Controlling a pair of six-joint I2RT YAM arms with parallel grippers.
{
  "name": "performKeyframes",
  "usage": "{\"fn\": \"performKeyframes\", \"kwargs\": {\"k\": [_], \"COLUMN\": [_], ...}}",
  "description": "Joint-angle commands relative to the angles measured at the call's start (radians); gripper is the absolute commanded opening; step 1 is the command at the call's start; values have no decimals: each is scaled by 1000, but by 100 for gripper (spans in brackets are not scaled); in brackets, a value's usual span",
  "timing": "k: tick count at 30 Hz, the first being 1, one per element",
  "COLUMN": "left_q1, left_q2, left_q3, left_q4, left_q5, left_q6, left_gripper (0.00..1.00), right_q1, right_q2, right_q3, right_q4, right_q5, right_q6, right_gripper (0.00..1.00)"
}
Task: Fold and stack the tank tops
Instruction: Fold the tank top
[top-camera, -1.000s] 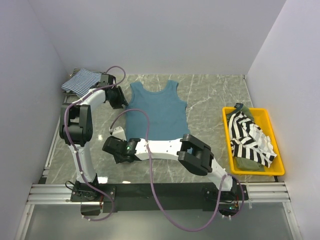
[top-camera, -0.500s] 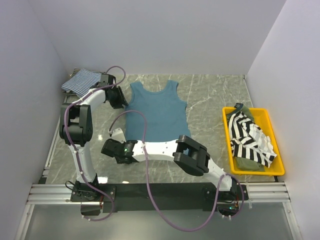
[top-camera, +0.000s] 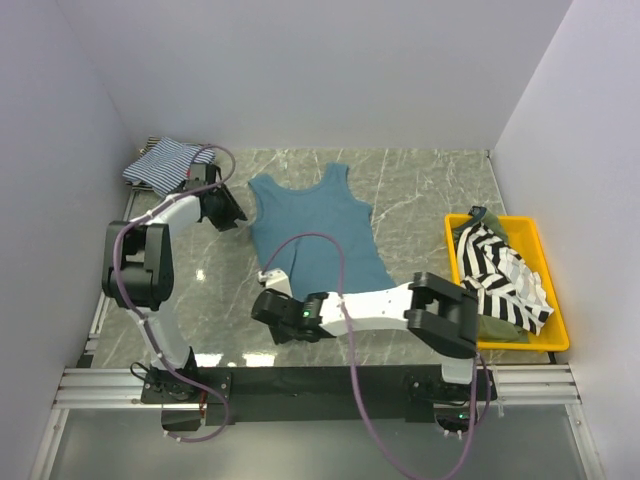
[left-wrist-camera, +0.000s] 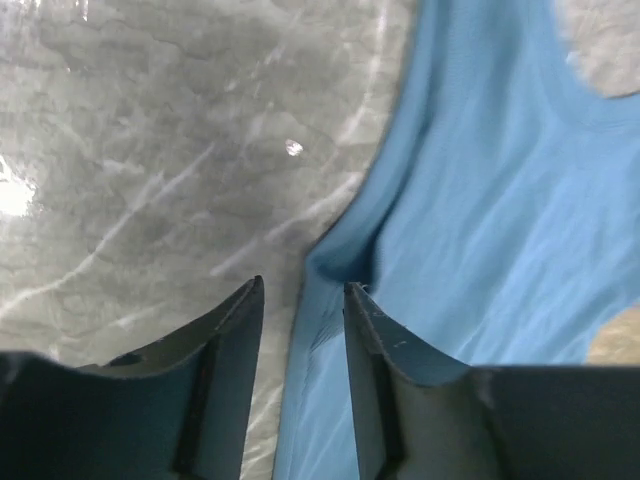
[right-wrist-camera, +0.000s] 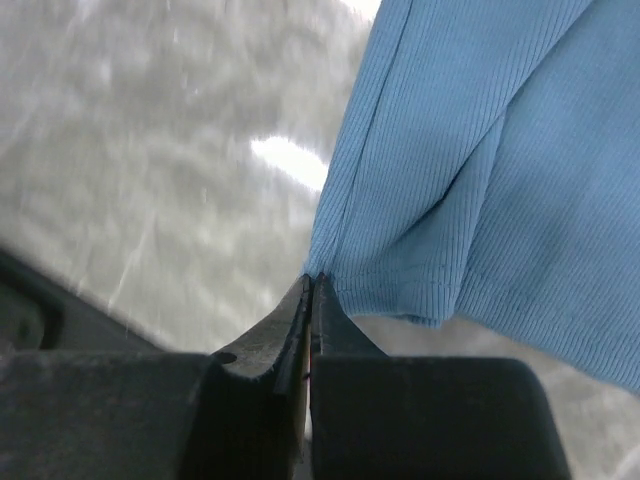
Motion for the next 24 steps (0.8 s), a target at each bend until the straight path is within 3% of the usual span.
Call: {"fn": "performKeyframes", "kwargs": {"k": [1,10,14,24], "left_q1": [-3,-45,-73,-107], "left_q2": [-118,-226,-186,-137], "left_q3": [-87,-283,-271,-219], "left_q4": [140,264,264,162], "left_q5": [-1,65,78,-148], "left_q6": [-74,-118,-89,-58], "left_gripper": [45,46,44,41], "right_q1": [11,9,11,11], "right_q2": [-112,-123,-113,-120], "right_q3": [-77,-75,-55,-40], "right_q4": [129,117,112,86], "right_q5": [-84,-98,-107,-97], "right_q6": [31,36,31,23], "right_gripper": [0,0,0,0]}}
